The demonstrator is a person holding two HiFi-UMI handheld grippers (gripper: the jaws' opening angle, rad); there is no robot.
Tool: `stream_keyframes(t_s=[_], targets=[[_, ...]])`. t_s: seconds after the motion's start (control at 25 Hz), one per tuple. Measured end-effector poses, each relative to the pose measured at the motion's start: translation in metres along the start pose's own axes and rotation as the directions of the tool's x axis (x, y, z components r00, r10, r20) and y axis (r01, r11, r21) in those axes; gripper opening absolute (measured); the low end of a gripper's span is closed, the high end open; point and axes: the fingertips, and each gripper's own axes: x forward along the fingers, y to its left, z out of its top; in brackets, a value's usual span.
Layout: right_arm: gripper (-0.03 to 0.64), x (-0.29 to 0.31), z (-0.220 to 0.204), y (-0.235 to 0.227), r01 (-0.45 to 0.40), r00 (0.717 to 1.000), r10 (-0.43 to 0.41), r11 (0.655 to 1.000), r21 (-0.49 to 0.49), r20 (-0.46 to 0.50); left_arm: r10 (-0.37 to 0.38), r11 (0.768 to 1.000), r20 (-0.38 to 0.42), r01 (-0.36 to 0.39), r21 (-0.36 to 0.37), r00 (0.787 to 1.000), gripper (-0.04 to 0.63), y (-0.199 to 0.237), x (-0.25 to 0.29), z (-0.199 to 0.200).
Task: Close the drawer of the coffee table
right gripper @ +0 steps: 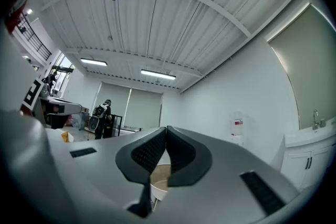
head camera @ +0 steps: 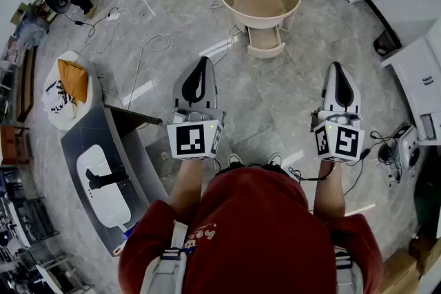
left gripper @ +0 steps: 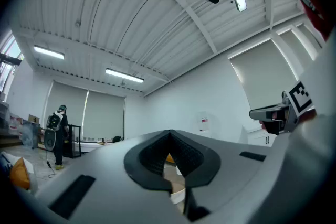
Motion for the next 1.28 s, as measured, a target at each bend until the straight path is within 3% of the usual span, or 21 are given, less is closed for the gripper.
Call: stream_keyframes(t_s=[0.36,0.6,0.92,1.28], targets=[[0.021,-0.002,0.0,-0.035,-0.006,1.0,0.006,1.0,0.026,0.011,0.0,0.999,-0.032,0.001,0.055,0.999,0.01,-0.036,0.006,-0.001],[0.023,-0.006,-0.004,-0.054,-0.028,0.999,0.025,0.997,0.068,0.034,0.015,0.999,-0.012,-0.015,0.045,1.0,0.01,-0.06,0.011,0.004],[0.023,-0.033,-0.043,-0.1,-0.051,0.998,0.053,0.995,0.085,-0.023,-0.008,0.997,-0.116,0.017,0.07,0.993,0.011,-0.13,0.012,-0.029],[0.023,-0.041,-0.078,-0.133,-0.084,0.993,0.092,0.991,0.108,-0.072,0.007,0.996,-0.138,0.005,0.084,0.99,0.011,-0.169,0.018,-0.042]])
